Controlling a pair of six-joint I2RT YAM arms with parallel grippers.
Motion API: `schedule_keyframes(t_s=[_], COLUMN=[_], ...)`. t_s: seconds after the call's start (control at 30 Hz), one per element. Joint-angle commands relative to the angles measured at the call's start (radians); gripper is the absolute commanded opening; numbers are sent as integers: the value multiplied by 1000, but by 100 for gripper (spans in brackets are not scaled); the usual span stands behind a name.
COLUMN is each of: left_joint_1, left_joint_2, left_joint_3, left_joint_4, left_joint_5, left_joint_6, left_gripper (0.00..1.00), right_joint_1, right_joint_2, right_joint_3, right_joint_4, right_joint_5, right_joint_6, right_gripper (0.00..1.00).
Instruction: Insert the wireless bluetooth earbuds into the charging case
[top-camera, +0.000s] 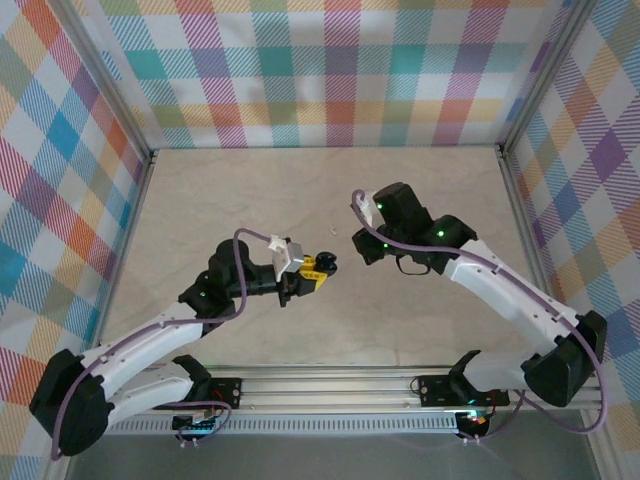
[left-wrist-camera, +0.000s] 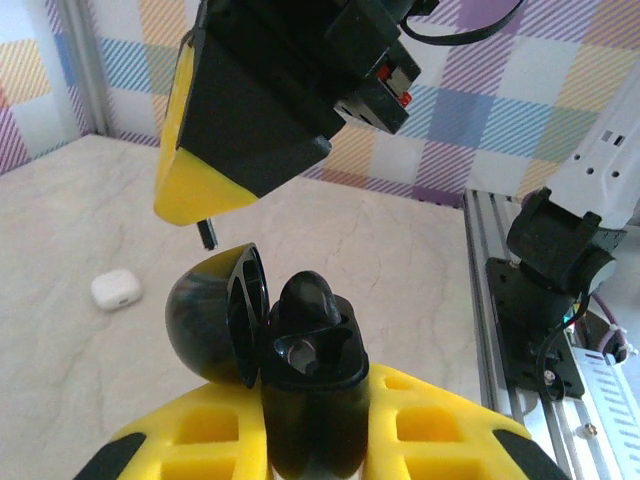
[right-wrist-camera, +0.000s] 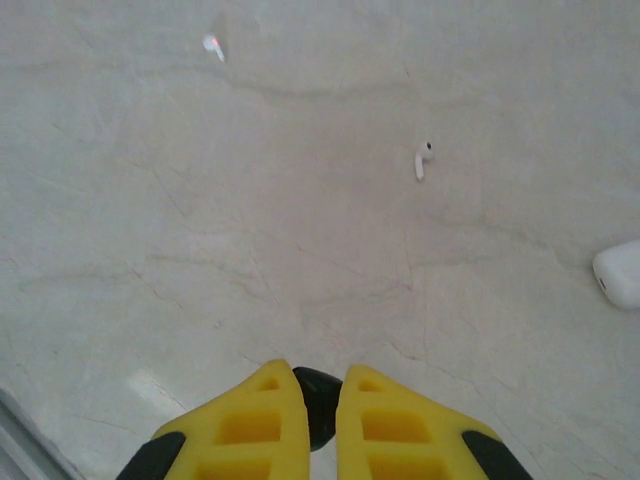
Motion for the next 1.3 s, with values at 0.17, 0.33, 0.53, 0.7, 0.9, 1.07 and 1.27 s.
schedule_keyframes(t_s=[0.17, 0.33, 0.53, 0.7, 0.9, 1.07, 1.27], left_joint_1=[-39, -69, -104, -107, -107, -106, -107], left_joint_2=[158, 242, 248, 229, 183, 149, 140], left_joint_3=[52, 68, 60, 49, 31, -17, -27], left_joint_4=[218, 310, 303, 303, 270, 296, 291], left_joint_5=[57, 43, -10, -23, -75, -117, -112], left_joint_6=[9, -20, 15, 12, 23, 26, 36], left_gripper=[0, 0, 0, 0, 0, 0, 0], right_joint_1=[4, 4, 4, 6, 6, 9, 26], right_joint_2=[-128, -232, -243, -225, -255, -252, -255], right_joint_3=[-54, -125, -137, -126, -167, -187, -191], right_joint_4=[65, 108, 148, 192, 294, 331, 339], right_joint_5=[-67, -82, -206, -324, -399, -437, -454], right_joint_6=[5, 1, -69, -106, -153, -225, -292], right_gripper=[5, 5, 6, 7, 8, 8, 5])
